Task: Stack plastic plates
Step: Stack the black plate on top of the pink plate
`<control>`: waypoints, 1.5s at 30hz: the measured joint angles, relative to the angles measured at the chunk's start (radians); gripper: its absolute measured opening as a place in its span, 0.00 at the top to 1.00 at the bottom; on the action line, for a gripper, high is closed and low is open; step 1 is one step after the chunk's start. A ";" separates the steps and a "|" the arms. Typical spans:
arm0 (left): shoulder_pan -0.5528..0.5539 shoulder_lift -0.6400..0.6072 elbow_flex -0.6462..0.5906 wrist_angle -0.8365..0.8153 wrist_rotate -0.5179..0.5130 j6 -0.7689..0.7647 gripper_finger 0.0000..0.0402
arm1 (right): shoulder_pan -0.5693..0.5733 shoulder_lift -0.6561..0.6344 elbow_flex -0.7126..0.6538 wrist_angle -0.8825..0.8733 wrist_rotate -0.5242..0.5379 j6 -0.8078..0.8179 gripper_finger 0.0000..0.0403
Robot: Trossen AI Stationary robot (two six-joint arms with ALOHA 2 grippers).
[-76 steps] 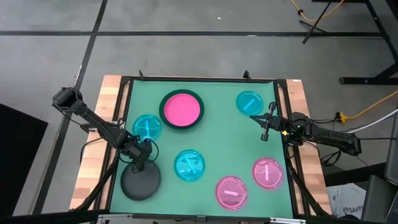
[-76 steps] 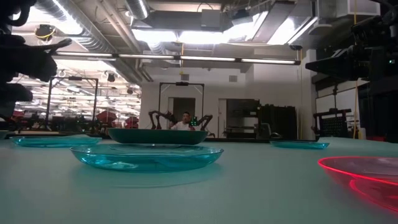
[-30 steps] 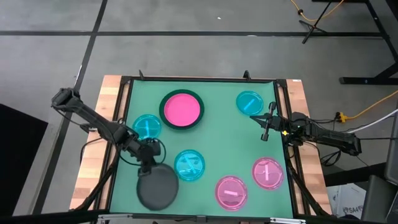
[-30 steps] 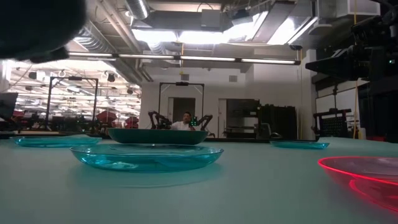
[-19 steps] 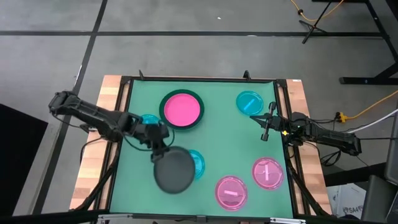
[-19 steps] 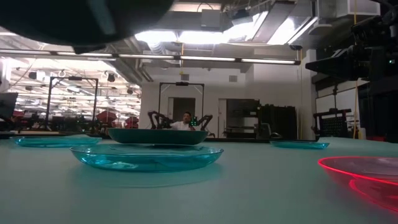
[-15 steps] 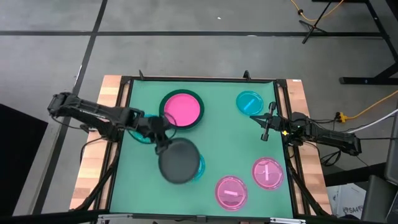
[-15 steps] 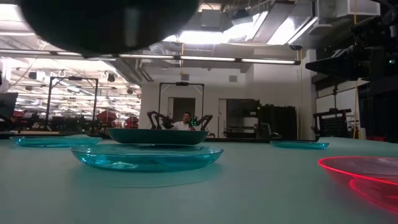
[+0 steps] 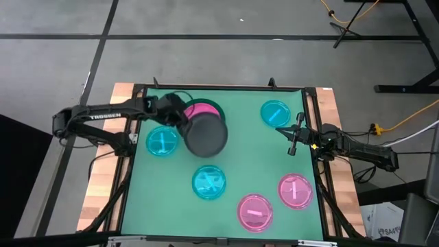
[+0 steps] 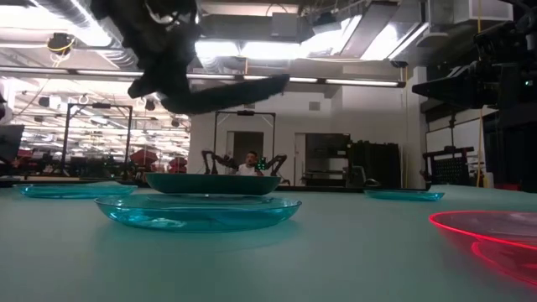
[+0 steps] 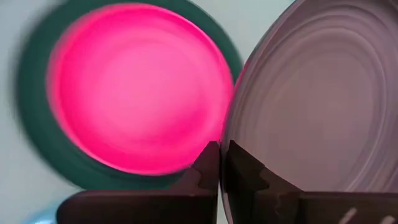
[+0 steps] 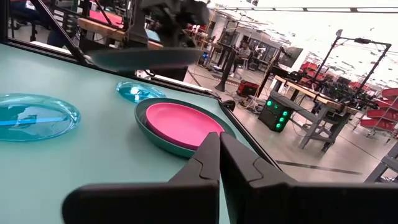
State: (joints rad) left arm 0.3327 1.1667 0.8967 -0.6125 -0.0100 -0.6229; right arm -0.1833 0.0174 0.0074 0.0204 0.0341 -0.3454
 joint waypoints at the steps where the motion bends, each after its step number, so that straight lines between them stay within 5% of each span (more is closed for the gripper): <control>1: 0.030 0.000 0.000 0.000 0.001 0.005 0.99 | 0.000 0.000 0.000 0.000 0.000 0.000 1.00; 15: 0.312 0.112 0.001 0.001 -0.007 0.007 0.99 | 0.000 0.000 0.000 0.000 0.000 0.000 1.00; 28: 0.359 0.328 0.001 0.005 0.030 0.051 0.99 | 0.000 0.000 0.000 0.000 0.000 0.000 1.00; 45: 0.362 0.351 0.001 0.003 0.028 0.052 0.89 | 0.000 0.000 0.000 0.000 0.000 0.000 1.00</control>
State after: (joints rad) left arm 0.6945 1.5173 0.8978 -0.6090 0.0180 -0.5710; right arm -0.1833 0.0171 0.0074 0.0200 0.0340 -0.3452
